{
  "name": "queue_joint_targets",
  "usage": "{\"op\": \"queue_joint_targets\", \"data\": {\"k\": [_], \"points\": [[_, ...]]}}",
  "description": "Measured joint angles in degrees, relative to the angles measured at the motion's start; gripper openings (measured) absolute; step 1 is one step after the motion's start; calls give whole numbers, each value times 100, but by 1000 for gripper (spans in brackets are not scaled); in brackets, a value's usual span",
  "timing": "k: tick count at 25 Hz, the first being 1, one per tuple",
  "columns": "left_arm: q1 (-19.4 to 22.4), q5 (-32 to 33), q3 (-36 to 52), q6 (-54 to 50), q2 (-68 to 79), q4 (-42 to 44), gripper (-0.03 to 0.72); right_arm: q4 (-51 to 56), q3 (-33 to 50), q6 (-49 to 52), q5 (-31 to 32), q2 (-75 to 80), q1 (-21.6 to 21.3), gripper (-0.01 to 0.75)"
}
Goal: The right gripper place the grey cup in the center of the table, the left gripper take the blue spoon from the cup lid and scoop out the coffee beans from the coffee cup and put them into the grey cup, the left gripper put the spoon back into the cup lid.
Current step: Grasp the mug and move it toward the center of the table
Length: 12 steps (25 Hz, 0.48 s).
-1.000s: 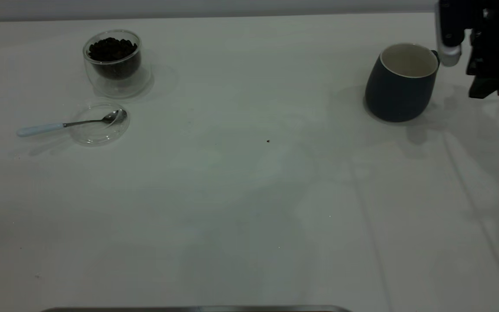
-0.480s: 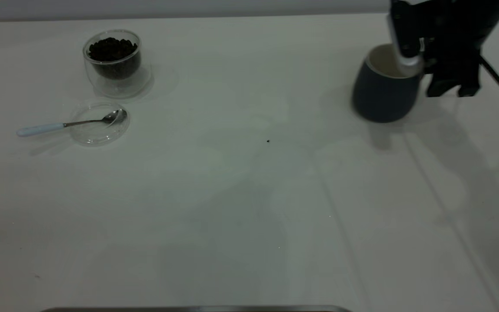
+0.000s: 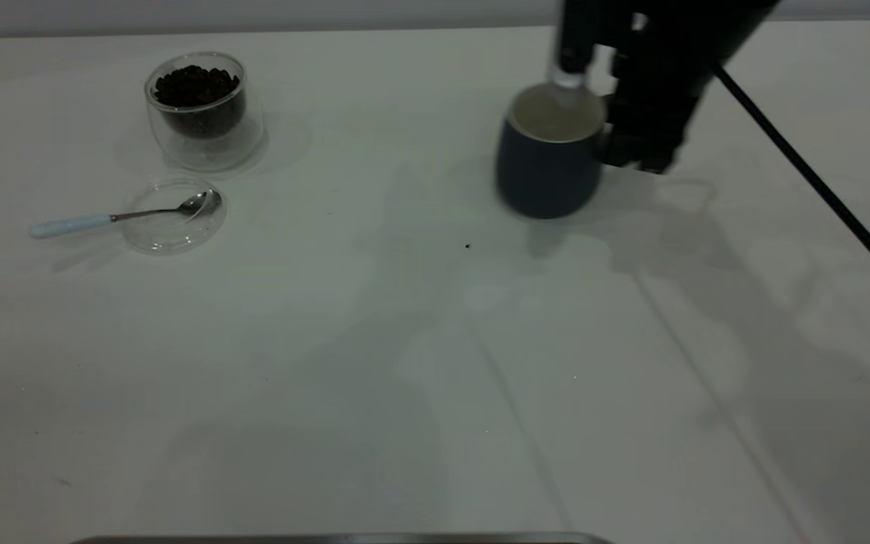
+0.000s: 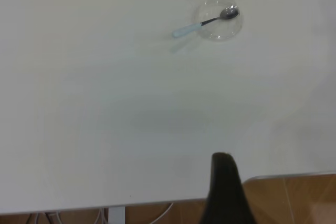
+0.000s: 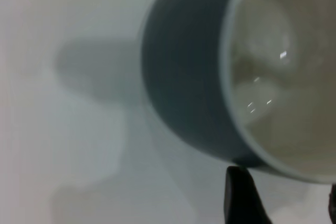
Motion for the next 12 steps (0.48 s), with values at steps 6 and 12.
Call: {"op": "queue_joint_targets", "data": {"k": [6,12], "points": [[0,0,0,0,0,0,592,758,0,0,-204,5,389,363],[0,0,0,0,0,0,592,1712,0,0,-508,-9,800,363]]}}
